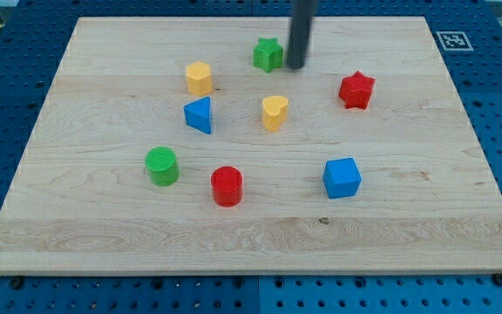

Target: Move the green star top of the yellow hexagon

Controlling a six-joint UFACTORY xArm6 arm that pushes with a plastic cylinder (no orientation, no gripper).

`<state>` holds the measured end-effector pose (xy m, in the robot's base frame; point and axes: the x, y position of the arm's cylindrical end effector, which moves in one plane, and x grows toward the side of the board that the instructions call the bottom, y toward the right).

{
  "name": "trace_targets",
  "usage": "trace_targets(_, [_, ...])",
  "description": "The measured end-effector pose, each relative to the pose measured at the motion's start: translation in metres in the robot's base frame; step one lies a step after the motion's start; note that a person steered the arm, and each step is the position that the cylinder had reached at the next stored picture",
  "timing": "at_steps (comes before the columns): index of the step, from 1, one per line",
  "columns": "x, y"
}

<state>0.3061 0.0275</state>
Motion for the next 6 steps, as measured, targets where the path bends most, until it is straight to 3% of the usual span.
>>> trace_targets(1, [-0.011,-0.059])
trace_targets(2, [-0.029,-0.068])
trace_targets(6, [-0.057,-0.049])
